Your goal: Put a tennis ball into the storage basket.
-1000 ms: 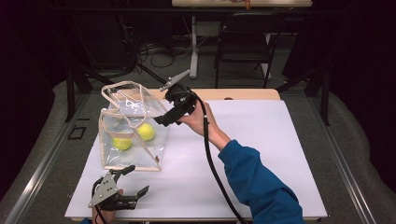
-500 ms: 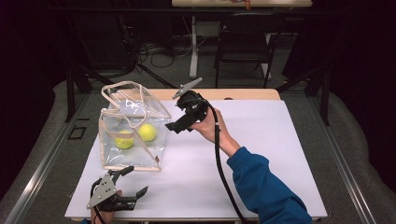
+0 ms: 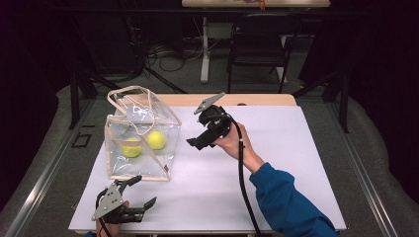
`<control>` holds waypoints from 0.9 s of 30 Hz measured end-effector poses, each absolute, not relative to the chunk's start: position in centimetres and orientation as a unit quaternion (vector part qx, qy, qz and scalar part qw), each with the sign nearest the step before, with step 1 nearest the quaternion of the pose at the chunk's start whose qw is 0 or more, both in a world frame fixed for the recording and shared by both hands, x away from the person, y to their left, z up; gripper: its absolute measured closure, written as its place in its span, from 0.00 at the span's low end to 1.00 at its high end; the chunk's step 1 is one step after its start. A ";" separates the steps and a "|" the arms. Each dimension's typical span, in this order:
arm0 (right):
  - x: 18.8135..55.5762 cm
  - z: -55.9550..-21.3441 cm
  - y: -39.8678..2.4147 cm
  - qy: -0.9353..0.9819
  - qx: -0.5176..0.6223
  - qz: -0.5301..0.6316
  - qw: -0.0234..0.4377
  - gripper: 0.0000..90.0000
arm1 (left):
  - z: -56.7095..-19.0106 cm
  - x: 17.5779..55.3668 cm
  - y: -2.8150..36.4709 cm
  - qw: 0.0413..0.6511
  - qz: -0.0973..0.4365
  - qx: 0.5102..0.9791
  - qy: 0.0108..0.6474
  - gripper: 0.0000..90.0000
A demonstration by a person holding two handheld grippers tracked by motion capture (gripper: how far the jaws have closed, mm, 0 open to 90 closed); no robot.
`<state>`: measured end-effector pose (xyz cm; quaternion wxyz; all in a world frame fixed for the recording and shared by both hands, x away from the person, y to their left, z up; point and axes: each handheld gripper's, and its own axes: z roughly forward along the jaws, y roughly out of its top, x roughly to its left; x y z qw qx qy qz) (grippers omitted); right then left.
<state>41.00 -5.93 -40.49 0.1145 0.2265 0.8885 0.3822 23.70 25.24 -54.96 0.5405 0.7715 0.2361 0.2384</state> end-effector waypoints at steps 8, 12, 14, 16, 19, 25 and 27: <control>40.2 -41.1 -7.6 0.887 0.232 0.382 0.120 0.01 | -55.0 23.7 25.2 0.540 0.239 0.771 0.236 0.18; 39.6 -41.3 -8.3 0.887 0.232 0.380 0.121 0.01 | -55.0 23.7 25.2 0.540 0.239 0.772 0.236 0.18; 39.4 -41.4 -8.6 0.887 0.233 0.381 0.121 0.01 | -55.0 23.7 25.2 0.540 0.239 0.772 0.236 0.18; 39.2 -41.6 -8.9 0.886 0.234 0.381 0.122 0.01 | -54.9 23.7 25.3 0.539 0.239 0.773 0.235 0.18; 38.9 -41.7 -9.4 0.885 0.236 0.380 0.125 0.01 | -54.9 23.7 25.3 0.539 0.239 0.772 0.235 0.18; 38.2 -41.8 -10.5 0.883 0.240 0.383 0.129 0.01 | -54.9 23.7 25.3 0.540 0.239 0.772 0.235 0.18; 38.0 -42.0 -10.8 0.883 0.242 0.382 0.130 0.01 | -54.9 23.6 25.3 0.540 0.239 0.772 0.235 0.18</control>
